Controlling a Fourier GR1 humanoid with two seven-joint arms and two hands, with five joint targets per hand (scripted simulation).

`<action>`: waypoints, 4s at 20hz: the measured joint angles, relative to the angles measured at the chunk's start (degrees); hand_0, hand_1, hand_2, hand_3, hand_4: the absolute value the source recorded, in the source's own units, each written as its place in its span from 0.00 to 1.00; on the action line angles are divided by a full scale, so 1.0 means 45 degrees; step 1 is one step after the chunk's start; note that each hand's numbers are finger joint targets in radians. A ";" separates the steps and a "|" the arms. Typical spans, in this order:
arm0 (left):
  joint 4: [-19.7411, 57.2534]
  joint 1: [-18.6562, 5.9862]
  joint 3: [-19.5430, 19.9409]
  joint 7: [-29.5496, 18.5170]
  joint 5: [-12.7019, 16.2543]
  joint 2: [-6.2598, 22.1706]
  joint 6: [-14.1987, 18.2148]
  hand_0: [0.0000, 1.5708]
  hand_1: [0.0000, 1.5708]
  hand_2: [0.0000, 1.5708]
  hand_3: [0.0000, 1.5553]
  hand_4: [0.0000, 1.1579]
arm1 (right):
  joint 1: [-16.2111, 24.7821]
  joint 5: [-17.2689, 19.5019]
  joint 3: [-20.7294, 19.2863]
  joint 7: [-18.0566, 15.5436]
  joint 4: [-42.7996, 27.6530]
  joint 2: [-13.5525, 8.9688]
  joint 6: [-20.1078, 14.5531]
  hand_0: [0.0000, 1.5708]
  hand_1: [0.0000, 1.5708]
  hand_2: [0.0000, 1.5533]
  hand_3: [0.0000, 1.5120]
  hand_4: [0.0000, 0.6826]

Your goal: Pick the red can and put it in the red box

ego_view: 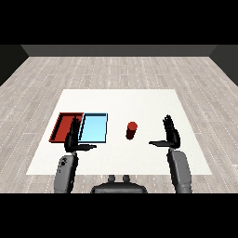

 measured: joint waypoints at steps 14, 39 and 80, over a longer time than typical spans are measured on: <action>-0.0048 0.0085 -0.0113 -0.0464 0.0386 -0.0127 -0.0151 0.00 0.00 0.00 0.00 0.00 | -0.1004 -0.0231 0.0049 0.0299 0.1090 0.0214 0.0283 0.00 0.00 0.00 0.00 0.00; -0.0632 0.0287 -0.0003 -0.0110 0.0863 -0.0004 -0.0208 0.00 0.00 0.00 0.00 0.00 | -0.3618 -0.0383 0.0653 -0.0913 0.6108 0.1755 -0.0126 0.00 0.00 0.00 0.00 0.00; -0.0752 0.0341 0.0098 -0.0227 0.0877 0.0112 -0.0189 0.00 0.00 0.00 0.00 0.00 | -0.7400 -0.3280 0.3110 -0.3081 1.2641 0.2036 -0.1227 0.00 0.00 0.00 0.00 0.00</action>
